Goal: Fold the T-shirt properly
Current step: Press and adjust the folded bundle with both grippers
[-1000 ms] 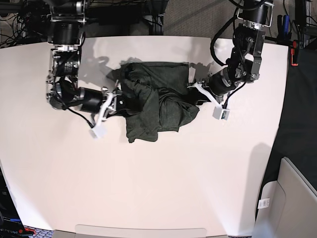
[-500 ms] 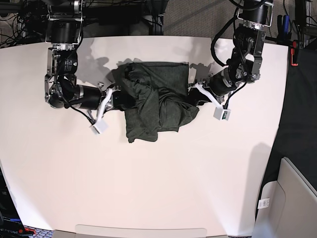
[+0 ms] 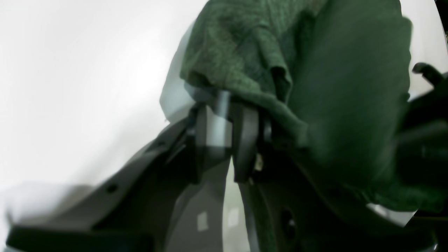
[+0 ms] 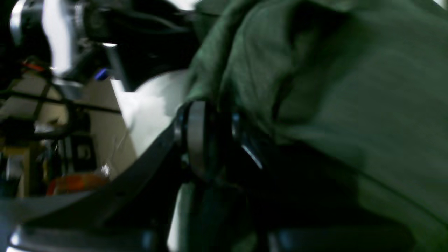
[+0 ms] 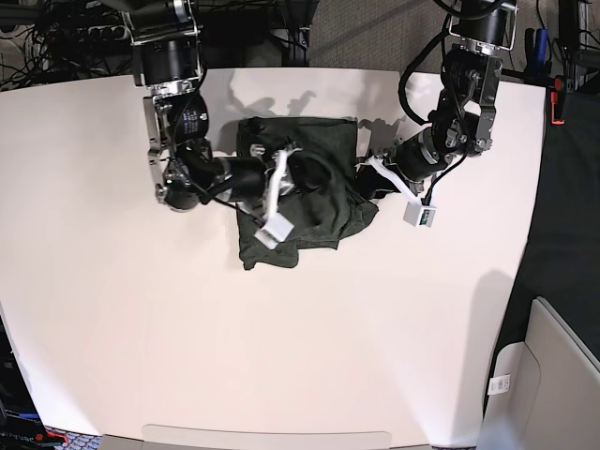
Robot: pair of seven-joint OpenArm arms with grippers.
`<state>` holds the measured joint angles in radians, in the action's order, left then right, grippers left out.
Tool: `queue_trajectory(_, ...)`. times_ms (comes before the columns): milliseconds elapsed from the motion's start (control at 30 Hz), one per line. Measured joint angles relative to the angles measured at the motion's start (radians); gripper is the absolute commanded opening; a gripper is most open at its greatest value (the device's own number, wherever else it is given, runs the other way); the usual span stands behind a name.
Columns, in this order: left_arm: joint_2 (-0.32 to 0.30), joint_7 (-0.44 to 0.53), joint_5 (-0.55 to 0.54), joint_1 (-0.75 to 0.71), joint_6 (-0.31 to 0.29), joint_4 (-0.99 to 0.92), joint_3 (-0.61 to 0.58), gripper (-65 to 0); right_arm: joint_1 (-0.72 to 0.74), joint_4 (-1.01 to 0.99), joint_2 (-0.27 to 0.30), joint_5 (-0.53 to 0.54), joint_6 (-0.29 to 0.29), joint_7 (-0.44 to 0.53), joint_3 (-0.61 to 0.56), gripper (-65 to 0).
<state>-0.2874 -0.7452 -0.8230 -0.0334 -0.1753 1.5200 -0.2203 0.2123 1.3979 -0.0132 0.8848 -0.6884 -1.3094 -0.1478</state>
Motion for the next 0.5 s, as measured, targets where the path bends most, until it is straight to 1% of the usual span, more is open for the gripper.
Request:
queue_trajectory(133, -0.002, 0.001, 0.000, 0.000, 0.000, 0.000, 0.001, -52.7, -0.002, 0.000, -0.009, 0.000, 0.000, 0.000, -0.061, -57.8)
queue_trajectory(367, -0.007, -0.003, 0.000, -0.003, 0.002, 0.042, 0.006, -52.8, 0.002, -0.015, -0.004, 0.005, 0.000, 0.000, -0.097, -57.8)
queue_trajectory(500, -0.007, -0.006, 0.000, -0.002, 0.000, 0.072, 0.062, -52.8, 0.001, -0.043, 0.000, 0.002, 0.000, -0.002, -0.141, -57.8)
